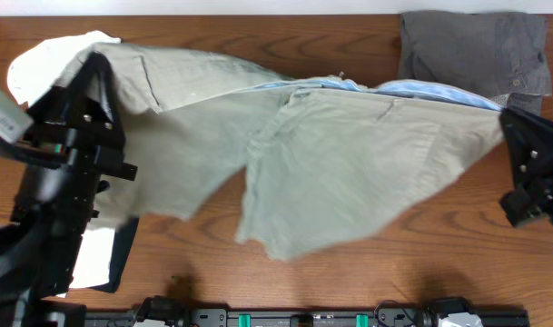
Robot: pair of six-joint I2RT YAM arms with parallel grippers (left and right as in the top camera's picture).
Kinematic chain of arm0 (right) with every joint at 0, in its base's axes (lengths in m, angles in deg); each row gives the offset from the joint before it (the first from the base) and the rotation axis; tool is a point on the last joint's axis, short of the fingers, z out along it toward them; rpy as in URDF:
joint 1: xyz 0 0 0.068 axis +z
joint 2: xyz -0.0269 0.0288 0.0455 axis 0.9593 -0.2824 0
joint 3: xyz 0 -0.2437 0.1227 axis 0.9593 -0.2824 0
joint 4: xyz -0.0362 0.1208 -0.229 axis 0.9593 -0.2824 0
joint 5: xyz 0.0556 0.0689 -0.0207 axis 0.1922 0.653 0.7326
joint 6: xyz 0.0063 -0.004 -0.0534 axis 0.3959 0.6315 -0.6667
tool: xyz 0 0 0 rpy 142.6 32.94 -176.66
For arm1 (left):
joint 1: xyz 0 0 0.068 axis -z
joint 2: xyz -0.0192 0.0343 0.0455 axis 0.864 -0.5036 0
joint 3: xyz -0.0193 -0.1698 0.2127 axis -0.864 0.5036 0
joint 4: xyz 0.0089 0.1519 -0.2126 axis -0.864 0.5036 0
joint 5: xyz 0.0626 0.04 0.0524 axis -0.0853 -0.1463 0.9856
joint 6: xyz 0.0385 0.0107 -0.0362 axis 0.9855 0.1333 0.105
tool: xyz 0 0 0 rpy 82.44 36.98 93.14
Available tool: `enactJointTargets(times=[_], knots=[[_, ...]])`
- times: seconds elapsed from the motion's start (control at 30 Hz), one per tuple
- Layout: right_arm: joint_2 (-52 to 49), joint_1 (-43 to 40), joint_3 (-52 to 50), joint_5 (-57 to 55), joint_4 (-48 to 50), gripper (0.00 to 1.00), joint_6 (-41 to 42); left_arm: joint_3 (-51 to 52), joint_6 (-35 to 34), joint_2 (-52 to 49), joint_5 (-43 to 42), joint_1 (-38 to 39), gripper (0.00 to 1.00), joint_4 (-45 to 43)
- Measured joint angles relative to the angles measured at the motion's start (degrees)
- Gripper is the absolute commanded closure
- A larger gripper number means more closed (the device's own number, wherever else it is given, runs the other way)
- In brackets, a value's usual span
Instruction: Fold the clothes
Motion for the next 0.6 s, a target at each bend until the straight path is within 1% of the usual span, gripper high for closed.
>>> enactJointTargets(times=[0.13, 0.27, 0.4, 0.6], knots=[[-1.1, 0.0, 0.4, -3.1, -0.8, 0.99, -0.2, 0.0, -1.4, -3.3, 0.2, -0.2, 0.94, 4.1], [-6.3, 0.0, 0.6, -5.8, -1.8, 0.99, -0.7, 0.0, -2.8, -10.0, 1.6, -0.8, 0.94, 6.0], [-14.8, 0.0, 0.7, -6.8, -1.8, 0.99, -1.5, 0.0, -3.2, -18.9, 1.9, -0.8, 0.94, 6.2], [-30.4, -0.1, 0.6, -6.5, 2.8, 0.99, -1.9, 0.0, -4.0, -30.3, 2.6, -0.8, 0.94, 6.0]])
